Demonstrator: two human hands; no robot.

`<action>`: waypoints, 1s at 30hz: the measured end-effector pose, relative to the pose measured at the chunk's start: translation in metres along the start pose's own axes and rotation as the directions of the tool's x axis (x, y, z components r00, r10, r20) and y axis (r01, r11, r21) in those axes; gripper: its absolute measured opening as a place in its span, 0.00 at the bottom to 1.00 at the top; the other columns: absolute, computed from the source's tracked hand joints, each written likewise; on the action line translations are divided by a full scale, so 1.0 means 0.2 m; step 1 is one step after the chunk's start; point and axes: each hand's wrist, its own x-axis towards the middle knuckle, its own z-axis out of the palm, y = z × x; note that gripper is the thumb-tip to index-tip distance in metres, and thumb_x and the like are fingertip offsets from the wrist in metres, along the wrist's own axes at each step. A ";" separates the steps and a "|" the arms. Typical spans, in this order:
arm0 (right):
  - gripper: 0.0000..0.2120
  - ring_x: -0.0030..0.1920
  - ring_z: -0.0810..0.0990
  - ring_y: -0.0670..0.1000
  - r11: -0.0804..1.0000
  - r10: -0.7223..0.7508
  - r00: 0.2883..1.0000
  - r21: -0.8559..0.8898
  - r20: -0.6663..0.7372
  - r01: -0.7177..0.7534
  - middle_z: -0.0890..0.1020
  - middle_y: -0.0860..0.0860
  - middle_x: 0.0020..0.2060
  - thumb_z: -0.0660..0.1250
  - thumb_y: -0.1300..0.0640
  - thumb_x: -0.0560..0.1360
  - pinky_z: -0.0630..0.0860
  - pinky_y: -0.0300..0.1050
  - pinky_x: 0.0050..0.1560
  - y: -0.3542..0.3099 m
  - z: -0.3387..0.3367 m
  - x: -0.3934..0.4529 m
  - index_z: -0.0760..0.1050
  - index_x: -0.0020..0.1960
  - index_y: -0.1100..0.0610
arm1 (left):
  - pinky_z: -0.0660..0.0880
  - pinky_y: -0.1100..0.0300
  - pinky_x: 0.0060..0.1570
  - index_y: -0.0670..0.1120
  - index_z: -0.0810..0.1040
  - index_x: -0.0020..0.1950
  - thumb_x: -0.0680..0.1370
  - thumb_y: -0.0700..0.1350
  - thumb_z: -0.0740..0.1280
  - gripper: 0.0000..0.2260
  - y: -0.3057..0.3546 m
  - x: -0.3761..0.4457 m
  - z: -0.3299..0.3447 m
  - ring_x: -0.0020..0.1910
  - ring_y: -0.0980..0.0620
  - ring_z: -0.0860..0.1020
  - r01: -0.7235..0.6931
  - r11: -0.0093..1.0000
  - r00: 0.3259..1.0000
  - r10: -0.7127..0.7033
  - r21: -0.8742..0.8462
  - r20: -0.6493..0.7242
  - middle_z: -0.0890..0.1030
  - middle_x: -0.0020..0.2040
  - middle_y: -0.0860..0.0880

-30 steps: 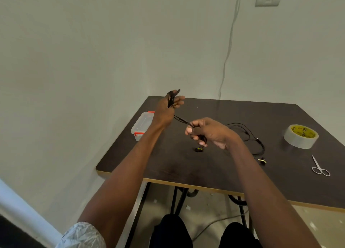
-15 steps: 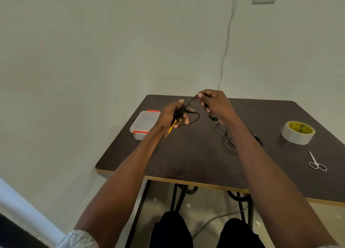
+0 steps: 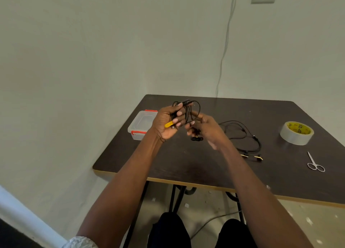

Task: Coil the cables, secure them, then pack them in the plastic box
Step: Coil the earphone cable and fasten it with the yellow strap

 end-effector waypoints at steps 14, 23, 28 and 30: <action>0.50 0.62 0.75 0.54 0.959 -0.110 0.956 0.281 0.273 0.030 0.76 0.59 0.63 0.80 0.42 0.61 0.67 0.46 0.69 -0.25 -0.07 0.04 0.63 0.74 0.63 | 0.53 0.62 0.20 0.38 0.77 0.50 0.81 0.43 0.61 0.10 0.15 -0.01 0.03 0.16 0.58 0.60 0.143 0.916 0.986 -0.167 0.375 0.031 0.64 0.22 0.52; 0.21 0.55 0.80 0.57 0.992 -0.128 0.964 0.013 0.235 0.129 0.81 0.61 0.52 0.73 0.70 0.67 0.73 0.51 0.62 -0.25 0.00 0.06 0.75 0.59 0.68 | 0.68 0.61 0.29 0.45 0.81 0.34 0.79 0.41 0.62 0.15 0.20 -0.04 0.08 0.23 0.55 0.69 0.117 0.856 0.972 -0.204 0.503 0.120 0.69 0.23 0.50; 0.13 0.45 0.81 0.51 0.987 -0.149 0.974 -0.030 0.172 0.156 0.82 0.57 0.44 0.71 0.70 0.71 0.77 0.43 0.52 -0.26 0.01 0.04 0.76 0.54 0.66 | 0.76 0.61 0.41 0.36 0.82 0.49 0.76 0.39 0.67 0.07 0.21 -0.03 0.04 0.29 0.54 0.73 0.073 0.823 0.990 -0.126 0.564 0.057 0.75 0.36 0.42; 0.09 0.44 0.81 0.49 0.982 -0.161 0.971 -0.066 0.176 0.175 0.82 0.55 0.41 0.71 0.70 0.72 0.76 0.41 0.50 -0.27 0.02 0.03 0.76 0.51 0.64 | 0.76 0.64 0.41 0.31 0.78 0.54 0.77 0.37 0.65 0.10 0.22 -0.03 0.04 0.31 0.54 0.74 0.066 0.806 0.993 -0.109 0.589 0.038 0.77 0.37 0.42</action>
